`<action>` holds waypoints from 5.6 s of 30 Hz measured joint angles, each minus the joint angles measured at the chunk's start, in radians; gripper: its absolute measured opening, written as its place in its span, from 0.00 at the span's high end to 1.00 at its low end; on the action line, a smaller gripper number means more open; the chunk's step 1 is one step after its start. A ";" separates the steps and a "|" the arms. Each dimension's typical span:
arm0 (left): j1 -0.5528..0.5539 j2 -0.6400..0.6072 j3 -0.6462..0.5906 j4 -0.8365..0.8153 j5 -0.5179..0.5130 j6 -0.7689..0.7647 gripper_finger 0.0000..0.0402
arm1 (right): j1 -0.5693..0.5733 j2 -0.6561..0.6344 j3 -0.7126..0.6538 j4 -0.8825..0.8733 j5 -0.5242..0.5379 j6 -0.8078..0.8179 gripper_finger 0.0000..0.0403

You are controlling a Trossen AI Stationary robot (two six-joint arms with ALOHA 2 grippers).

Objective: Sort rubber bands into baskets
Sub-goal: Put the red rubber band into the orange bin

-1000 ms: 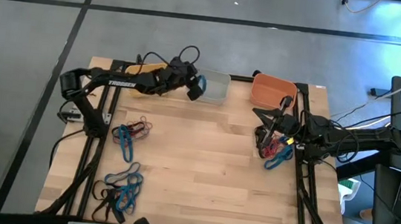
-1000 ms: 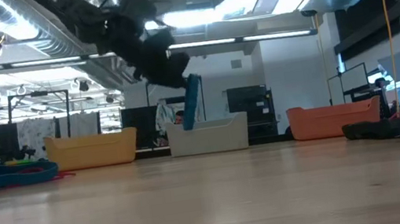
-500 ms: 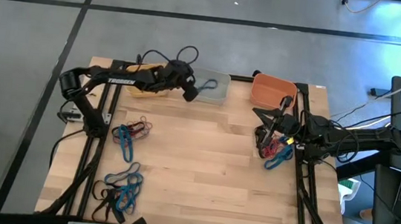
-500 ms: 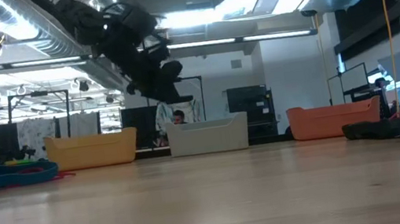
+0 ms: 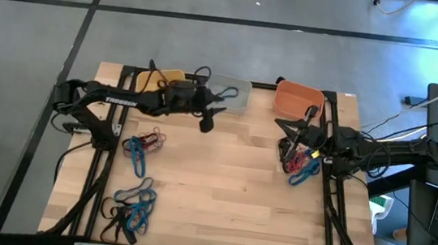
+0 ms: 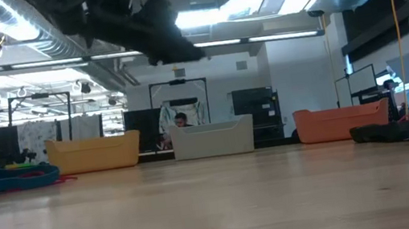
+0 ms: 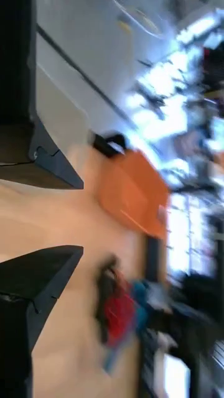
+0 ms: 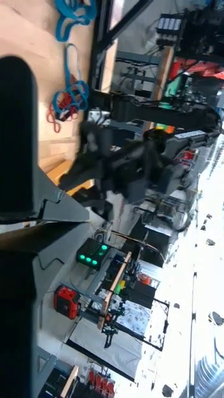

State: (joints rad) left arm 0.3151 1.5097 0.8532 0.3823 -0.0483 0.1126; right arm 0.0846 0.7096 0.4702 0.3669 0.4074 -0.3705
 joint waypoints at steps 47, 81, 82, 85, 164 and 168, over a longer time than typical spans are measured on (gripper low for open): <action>-0.017 -0.294 -0.211 0.092 0.200 0.075 0.61 | 0.000 0.194 0.143 -1.079 -0.165 1.018 0.96; -0.017 -0.294 -0.211 0.076 0.200 0.070 0.61 | -0.342 0.558 0.223 -1.388 -0.293 0.836 0.79; -0.017 -0.294 -0.211 0.076 0.200 0.070 0.61 | -0.342 0.558 0.223 -1.387 -0.292 0.835 0.75; -0.017 -0.294 -0.211 0.076 0.200 0.070 0.61 | -0.342 0.558 0.223 -1.387 -0.291 0.833 0.66; -0.014 -0.294 -0.211 0.073 0.193 0.072 0.61 | -0.340 0.567 0.565 -1.483 0.264 0.649 1.00; -0.014 -0.294 -0.211 0.073 0.194 0.070 0.61 | -0.340 0.568 0.579 -1.447 0.356 0.614 1.00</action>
State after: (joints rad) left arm 0.3008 1.2160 0.6422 0.4557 0.1453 0.1829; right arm -0.2558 1.2774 1.0492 -1.0797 0.7634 0.2438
